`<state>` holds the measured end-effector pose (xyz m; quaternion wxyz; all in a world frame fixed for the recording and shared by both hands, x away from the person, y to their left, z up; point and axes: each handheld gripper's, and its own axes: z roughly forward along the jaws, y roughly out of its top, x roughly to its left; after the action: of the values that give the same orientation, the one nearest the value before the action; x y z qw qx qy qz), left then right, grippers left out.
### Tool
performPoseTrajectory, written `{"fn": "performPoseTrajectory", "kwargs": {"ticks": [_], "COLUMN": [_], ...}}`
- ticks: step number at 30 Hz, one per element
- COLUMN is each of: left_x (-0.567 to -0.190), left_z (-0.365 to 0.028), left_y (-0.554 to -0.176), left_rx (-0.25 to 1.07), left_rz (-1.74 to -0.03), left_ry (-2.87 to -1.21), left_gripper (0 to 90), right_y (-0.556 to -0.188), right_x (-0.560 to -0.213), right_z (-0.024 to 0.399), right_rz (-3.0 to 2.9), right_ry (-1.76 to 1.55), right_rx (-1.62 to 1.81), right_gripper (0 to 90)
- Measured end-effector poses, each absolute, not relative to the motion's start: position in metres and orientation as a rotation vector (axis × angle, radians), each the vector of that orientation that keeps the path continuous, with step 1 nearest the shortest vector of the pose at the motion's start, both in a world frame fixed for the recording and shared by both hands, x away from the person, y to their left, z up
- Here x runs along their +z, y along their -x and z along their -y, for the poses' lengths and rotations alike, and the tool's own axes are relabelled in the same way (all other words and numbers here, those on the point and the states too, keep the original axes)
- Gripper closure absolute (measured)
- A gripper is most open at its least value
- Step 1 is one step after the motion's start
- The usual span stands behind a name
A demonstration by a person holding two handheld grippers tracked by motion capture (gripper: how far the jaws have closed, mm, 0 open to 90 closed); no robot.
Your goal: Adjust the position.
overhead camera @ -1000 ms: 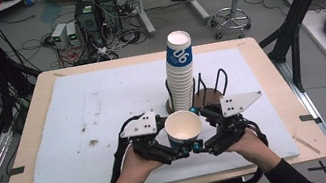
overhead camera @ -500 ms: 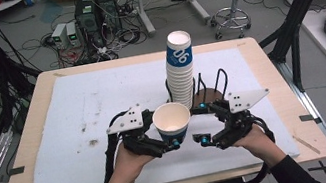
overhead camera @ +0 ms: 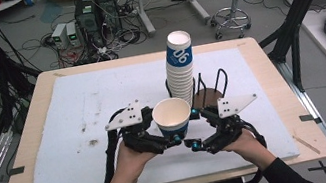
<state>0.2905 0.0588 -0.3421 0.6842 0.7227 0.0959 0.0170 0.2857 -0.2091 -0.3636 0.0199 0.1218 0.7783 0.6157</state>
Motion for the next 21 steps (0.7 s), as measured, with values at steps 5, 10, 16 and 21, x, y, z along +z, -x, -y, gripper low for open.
{"fn": "performPoseTrajectory", "kwargs": {"ticks": [5,10,16,21], "left_x": [-0.343,-0.344,-0.342,-0.336], "left_z": [-0.052,-0.047,-0.048,-0.049], "left_y": [-0.288,-0.288,-0.288,-0.29], "left_rx": [0.024,0.029,0.009,-0.026], "left_rz": [-0.202,-0.193,-0.2,-0.194], "left_ry": [-1.644,-1.656,-1.649,-1.648], "left_gripper": [25.2,24.5,20.8,18.5], "right_y": [-0.284,-0.284,-0.283,-0.283], "right_x": [-0.365,-0.367,-0.365,-0.365], "right_z": [0.2,0.196,0.198,0.199], "right_rz": [-2.421,-2.434,-2.413,-2.415], "right_ry": [-0.369,-0.328,-0.306,-0.295], "right_rx": [1.91,1.908,1.894,1.885], "right_gripper": [18.4,29.9,30.6,30.7]}}
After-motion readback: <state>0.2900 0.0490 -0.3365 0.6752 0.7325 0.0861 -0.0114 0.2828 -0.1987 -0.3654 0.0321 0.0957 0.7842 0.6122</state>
